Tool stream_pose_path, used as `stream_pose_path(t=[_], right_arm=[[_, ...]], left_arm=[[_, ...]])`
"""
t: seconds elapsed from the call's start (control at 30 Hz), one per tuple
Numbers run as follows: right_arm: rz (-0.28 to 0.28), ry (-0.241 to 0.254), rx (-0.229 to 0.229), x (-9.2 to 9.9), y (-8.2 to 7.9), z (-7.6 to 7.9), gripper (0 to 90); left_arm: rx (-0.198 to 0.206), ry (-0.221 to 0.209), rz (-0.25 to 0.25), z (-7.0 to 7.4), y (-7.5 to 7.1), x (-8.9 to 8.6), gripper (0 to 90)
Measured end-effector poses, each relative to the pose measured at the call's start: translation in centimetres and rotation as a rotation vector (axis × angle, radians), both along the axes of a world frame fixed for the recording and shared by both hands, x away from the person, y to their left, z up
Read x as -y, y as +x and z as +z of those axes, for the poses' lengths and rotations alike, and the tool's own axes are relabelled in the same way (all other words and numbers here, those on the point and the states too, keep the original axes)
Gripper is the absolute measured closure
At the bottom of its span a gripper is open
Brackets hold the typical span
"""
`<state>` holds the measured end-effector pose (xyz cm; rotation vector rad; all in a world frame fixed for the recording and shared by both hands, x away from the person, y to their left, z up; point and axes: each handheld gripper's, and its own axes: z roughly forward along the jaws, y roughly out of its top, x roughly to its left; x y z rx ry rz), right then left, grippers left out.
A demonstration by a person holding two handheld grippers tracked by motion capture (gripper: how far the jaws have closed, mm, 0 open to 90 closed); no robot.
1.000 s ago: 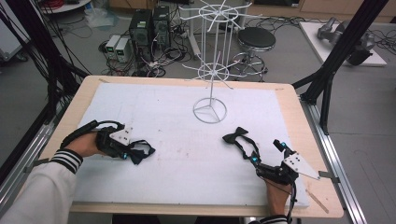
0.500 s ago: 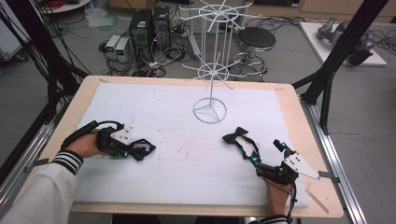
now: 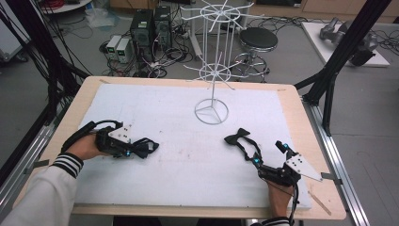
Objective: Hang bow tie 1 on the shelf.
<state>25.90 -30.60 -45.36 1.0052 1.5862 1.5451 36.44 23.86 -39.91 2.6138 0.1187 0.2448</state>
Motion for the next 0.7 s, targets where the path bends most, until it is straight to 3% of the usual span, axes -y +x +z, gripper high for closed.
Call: stream_pose_path(t=[0.3, 0.4, 0.7], right_arm=[[-0.001, -0.002, 0.000, 0.0, 0.0, 0.0, 3.8], [-0.001, -0.002, 0.000, 0.0, 0.0, 0.0, 3.8], [-0.002, -0.005, 0.002, 0.0, 0.0, 0.0, 3.8]], left_arm=[[0.008, -0.145, 0.068, 0.5, 0.1, -0.6, 75.7], [-0.008, -0.207, 0.119, 0.7, 0.1, -0.9, 75.7], [0.025, -0.367, 0.224, 1.6, 0.3, -1.6, 75.7]])
